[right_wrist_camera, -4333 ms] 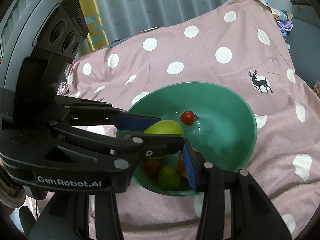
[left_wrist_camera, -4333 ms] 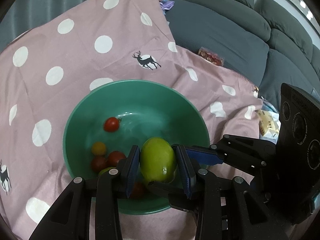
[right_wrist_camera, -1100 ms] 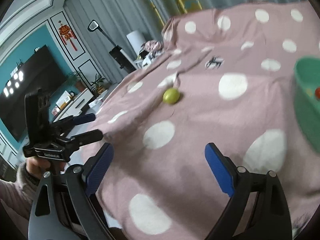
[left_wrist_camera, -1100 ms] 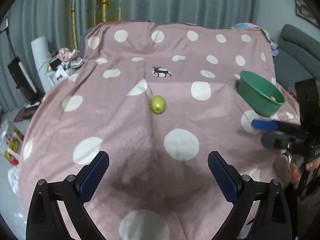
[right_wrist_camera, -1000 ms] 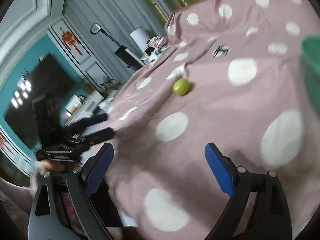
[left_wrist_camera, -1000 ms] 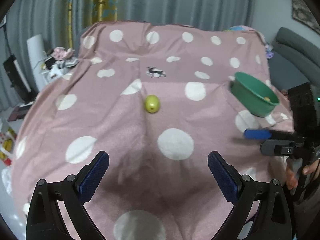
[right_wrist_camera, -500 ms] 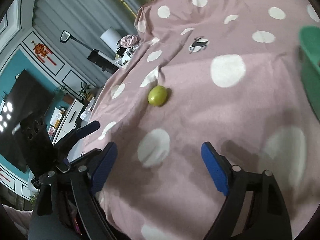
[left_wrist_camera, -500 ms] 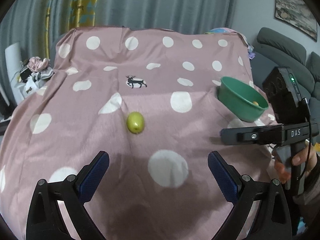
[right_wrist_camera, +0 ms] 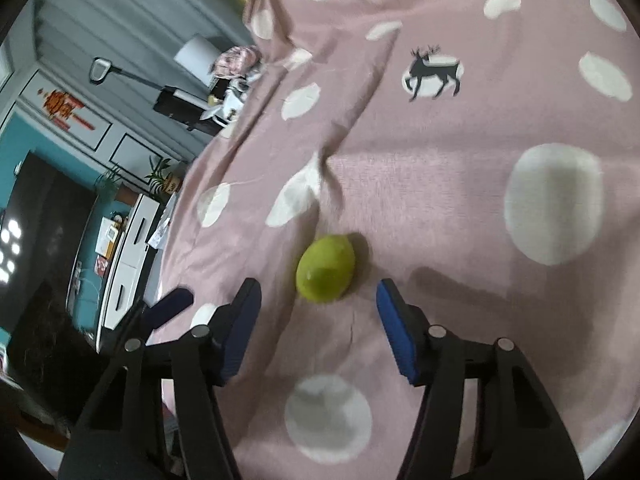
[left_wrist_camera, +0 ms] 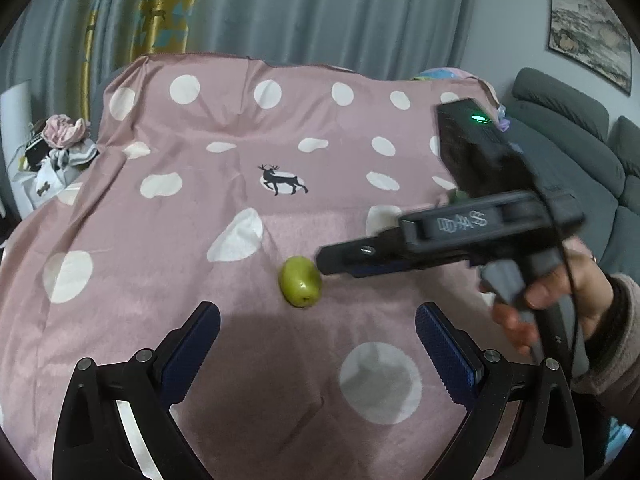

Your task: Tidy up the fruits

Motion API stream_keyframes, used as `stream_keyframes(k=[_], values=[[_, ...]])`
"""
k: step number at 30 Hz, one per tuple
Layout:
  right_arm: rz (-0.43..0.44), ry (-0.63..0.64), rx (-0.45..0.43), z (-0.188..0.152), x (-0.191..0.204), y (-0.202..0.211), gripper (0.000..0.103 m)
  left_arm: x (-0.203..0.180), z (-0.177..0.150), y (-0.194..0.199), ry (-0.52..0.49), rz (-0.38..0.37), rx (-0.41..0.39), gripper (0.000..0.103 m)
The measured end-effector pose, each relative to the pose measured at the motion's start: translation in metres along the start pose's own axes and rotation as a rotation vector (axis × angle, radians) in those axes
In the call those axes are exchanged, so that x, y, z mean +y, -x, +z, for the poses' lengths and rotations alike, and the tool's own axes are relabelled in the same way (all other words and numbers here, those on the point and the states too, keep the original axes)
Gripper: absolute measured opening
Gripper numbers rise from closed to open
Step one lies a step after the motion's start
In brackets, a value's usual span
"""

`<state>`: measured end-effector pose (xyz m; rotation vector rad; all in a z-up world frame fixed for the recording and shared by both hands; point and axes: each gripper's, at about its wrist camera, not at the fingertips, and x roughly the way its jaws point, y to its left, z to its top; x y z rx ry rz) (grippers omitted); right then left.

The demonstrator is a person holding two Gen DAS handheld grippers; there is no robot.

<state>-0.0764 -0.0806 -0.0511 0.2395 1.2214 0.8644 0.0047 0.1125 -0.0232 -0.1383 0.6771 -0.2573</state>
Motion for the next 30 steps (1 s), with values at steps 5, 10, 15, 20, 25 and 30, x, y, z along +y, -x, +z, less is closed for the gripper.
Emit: stream_keyframes(k=[5, 10, 15, 20, 25, 30], values=[[-0.012, -0.021, 0.039, 0.001, 0.000, -0.021, 0.045, 0.009, -0.003, -0.001, 0.015, -0.021, 0.009, 0.099], [-0.025, 0.044, 0.048, -0.005, 0.006, -0.022, 0.037, 0.012, -0.004, -0.001, 0.038, -0.076, 0.014, 0.099], [-0.023, 0.075, 0.022, -0.042, -0.006, 0.022, 0.037, 0.001, -0.009, -0.001, 0.061, -0.190, 0.039, 0.098], [-0.201, 0.189, 0.036, -0.083, -0.020, 0.067, 0.037, -0.030, -0.006, 0.001, 0.024, -0.307, 0.036, 0.098], [-0.245, 0.288, 0.011, -0.106, -0.018, 0.083, 0.040, -0.053, -0.003, -0.022, 0.070, -0.345, 0.135, 0.089], [-0.224, 0.295, -0.014, -0.113, -0.028, 0.083, 0.041, -0.079, -0.001, -0.046, 0.054, -0.324, 0.246, 0.084]])
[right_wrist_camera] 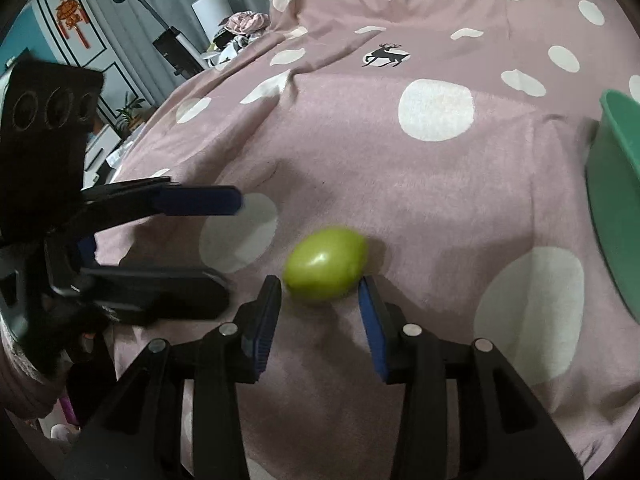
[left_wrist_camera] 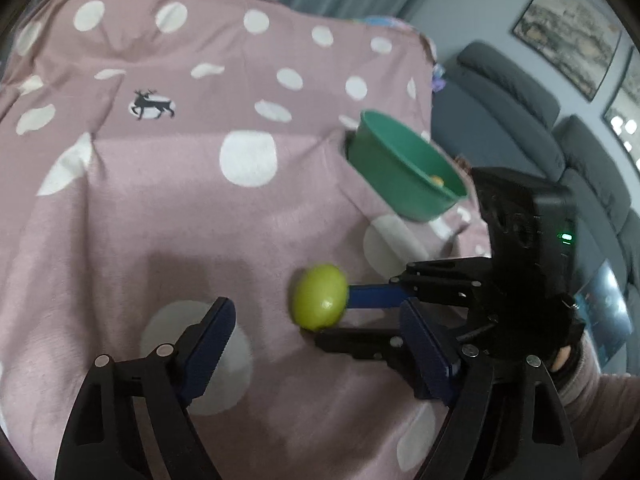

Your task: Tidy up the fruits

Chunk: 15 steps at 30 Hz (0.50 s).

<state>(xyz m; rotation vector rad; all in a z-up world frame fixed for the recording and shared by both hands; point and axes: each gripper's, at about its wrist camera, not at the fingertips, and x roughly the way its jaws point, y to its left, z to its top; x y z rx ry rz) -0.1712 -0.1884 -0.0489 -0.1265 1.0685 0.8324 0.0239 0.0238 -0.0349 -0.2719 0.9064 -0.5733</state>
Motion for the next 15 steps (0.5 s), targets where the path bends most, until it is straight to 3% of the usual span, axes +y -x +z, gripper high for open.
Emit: stream_keyframes(k=[6, 8, 11, 15], values=[[0.047, -0.001, -0.016, 0.007, 0.004, -0.007, 0.041, -0.004, 0.009, -0.023, -0.005, 0.050, 0.071, 0.078], [0.059, -0.021, -0.022, 0.008, 0.000, -0.007, 0.041, -0.001, 0.013, -0.030, 0.004, 0.083, 0.091, 0.070], [0.053, -0.044, -0.044, 0.008, -0.009, 0.001, 0.043, 0.007, 0.019, -0.033, 0.014, 0.116, 0.091, 0.070], [0.041, -0.074, -0.068, 0.019, -0.025, 0.012, 0.046, 0.026, 0.037, -0.023, 0.087, 0.120, 0.019, 0.070]])
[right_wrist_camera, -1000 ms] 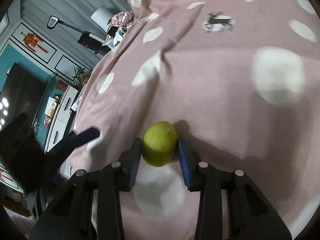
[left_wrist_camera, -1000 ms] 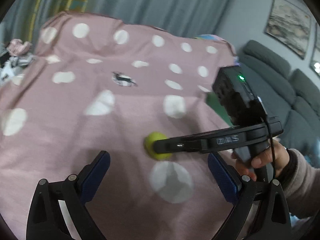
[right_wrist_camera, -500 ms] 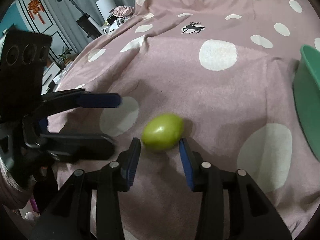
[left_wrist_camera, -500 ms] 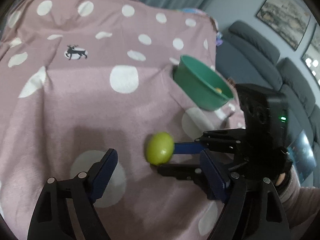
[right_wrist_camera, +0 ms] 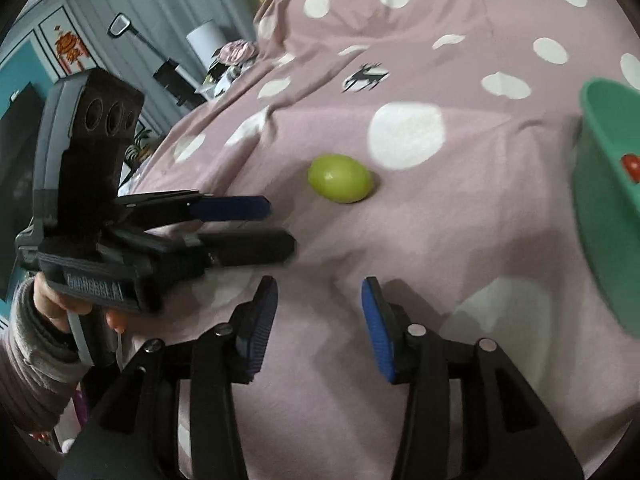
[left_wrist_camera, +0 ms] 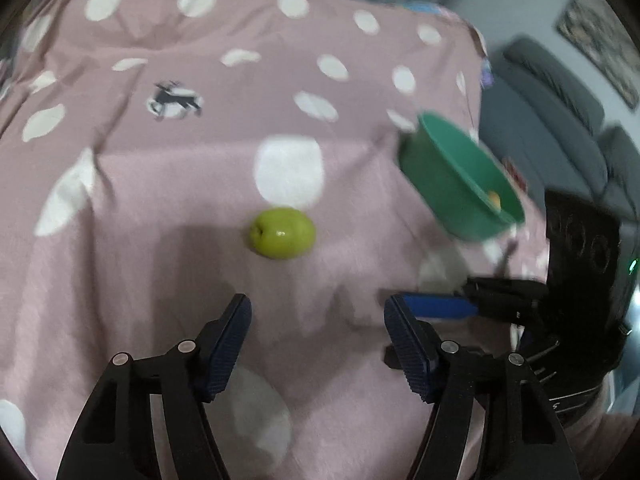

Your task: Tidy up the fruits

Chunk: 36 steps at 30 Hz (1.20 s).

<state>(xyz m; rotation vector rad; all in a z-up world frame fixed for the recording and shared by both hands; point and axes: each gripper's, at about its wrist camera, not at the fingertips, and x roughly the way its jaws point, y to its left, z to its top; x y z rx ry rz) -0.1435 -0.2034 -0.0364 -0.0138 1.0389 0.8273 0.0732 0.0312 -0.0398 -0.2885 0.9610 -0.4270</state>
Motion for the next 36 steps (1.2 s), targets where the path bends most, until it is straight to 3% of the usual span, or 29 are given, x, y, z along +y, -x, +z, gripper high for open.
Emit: stream_keyframes(k=[3, 8, 12, 15, 18, 20, 26, 31, 36], values=[[-0.030, 0.023, 0.007, 0.018, -0.002, -0.003, 0.047, 0.005, 0.018, -0.001, 0.011, 0.017, -0.027, 0.070], [-0.091, 0.028, 0.052, 0.056, -0.008, -0.029, 0.047, 0.018, 0.053, -0.026, 0.078, 0.036, 0.009, 0.070], [-0.146, 0.053, 0.069, 0.077, -0.010, -0.048, 0.047, 0.033, 0.063, -0.038, 0.150, 0.013, 0.018, 0.070], [-0.127, 0.038, 0.077, 0.089, -0.014, -0.061, 0.047, 0.041, 0.063, -0.047, 0.190, -0.014, 0.034, 0.070], [-0.112, 0.032, 0.084, 0.096, -0.015, -0.074, 0.047, 0.044, 0.063, -0.050, 0.199, -0.023, 0.038, 0.070], [-0.116, 0.023, 0.077, 0.098, -0.016, -0.079, 0.047, 0.049, 0.063, -0.052, 0.229, -0.044, 0.034, 0.062], [-0.074, -0.005, 0.059, 0.102, -0.019, -0.093, 0.045, 0.058, 0.062, -0.058, 0.289, -0.077, 0.027, 0.054], [-0.096, 0.029, 0.038, 0.101, -0.014, -0.094, 0.044, 0.063, 0.061, -0.058, 0.308, -0.083, 0.017, 0.045], [-0.107, 0.052, -0.006, 0.092, -0.007, -0.075, 0.043, 0.052, 0.053, -0.045, 0.294, -0.104, -0.012, 0.044]])
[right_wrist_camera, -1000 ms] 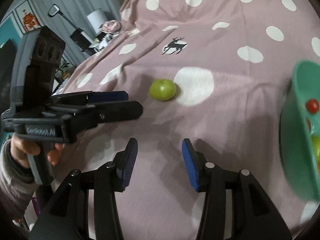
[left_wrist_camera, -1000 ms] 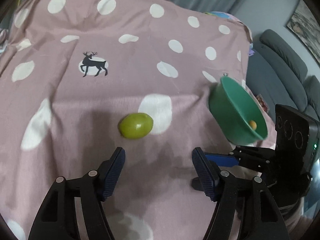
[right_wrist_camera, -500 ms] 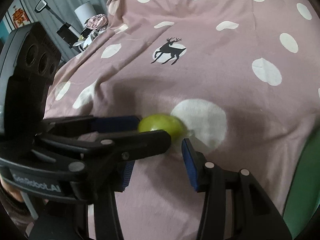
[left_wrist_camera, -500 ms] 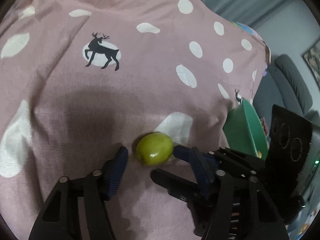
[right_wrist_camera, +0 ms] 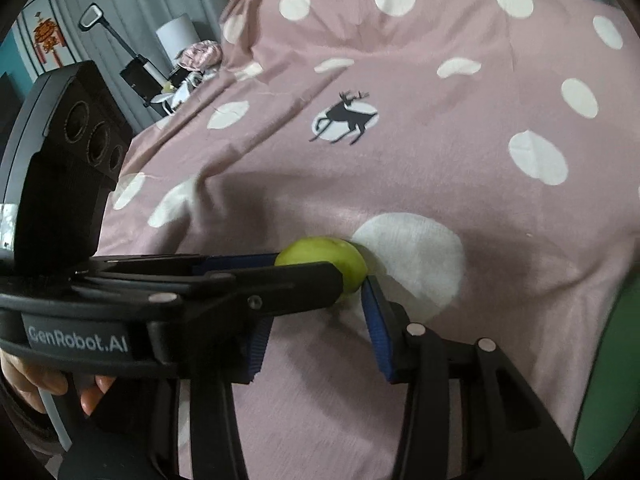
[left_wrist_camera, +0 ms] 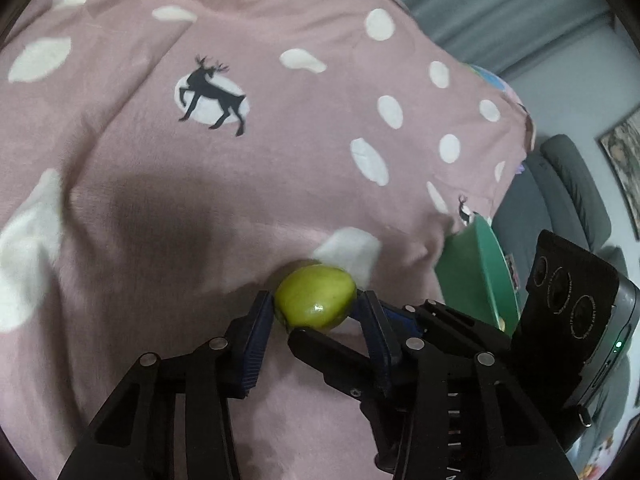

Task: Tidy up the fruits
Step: 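Carry the lime in the left gripper over the green bowl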

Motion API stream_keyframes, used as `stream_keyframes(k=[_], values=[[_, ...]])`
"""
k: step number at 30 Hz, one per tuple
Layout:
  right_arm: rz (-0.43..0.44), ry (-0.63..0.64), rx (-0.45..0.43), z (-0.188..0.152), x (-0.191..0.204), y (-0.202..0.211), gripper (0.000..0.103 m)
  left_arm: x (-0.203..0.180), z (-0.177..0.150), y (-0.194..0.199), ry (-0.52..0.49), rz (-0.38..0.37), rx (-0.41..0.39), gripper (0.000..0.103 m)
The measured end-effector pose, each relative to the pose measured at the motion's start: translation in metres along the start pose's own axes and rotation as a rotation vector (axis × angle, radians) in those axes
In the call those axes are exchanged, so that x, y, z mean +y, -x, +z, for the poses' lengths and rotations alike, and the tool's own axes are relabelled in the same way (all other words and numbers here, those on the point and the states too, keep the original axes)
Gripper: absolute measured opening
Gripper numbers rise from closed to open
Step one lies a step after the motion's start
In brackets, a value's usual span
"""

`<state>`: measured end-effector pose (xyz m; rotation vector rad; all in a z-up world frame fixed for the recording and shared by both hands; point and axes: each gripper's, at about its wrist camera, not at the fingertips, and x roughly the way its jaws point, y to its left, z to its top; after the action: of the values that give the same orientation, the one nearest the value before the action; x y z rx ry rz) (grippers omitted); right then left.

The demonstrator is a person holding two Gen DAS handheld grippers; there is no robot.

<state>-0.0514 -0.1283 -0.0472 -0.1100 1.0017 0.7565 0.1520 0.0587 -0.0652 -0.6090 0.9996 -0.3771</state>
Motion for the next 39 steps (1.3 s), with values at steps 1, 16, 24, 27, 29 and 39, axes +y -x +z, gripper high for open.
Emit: stream_keyframes(k=[1, 16, 24, 27, 29, 39], values=[[-0.003, 0.007, -0.016, -0.003, 0.003, 0.007, 0.043, -0.005, -0.005, 0.006, -0.012, -0.005, -0.009, 0.044], [-0.015, 0.046, -0.314, -0.060, 0.033, 0.124, 0.040, -0.105, -0.062, 0.068, -0.258, 0.054, -0.175, 0.044], [-0.039, 0.032, -0.402, -0.073, 0.024, 0.160, 0.040, -0.148, -0.068, 0.069, -0.353, 0.068, -0.207, 0.044], [-0.046, 0.026, -0.426, -0.075, 0.016, 0.167, 0.040, -0.162, -0.070, 0.063, -0.389, 0.085, -0.211, 0.045], [-0.052, 0.021, -0.432, -0.078, 0.010, 0.172, 0.040, -0.170, -0.070, 0.057, -0.409, 0.092, -0.202, 0.045], [-0.102, -0.055, -0.463, -0.087, -0.031, 0.194, 0.040, -0.212, -0.066, 0.023, -0.481, 0.082, -0.152, 0.045]])
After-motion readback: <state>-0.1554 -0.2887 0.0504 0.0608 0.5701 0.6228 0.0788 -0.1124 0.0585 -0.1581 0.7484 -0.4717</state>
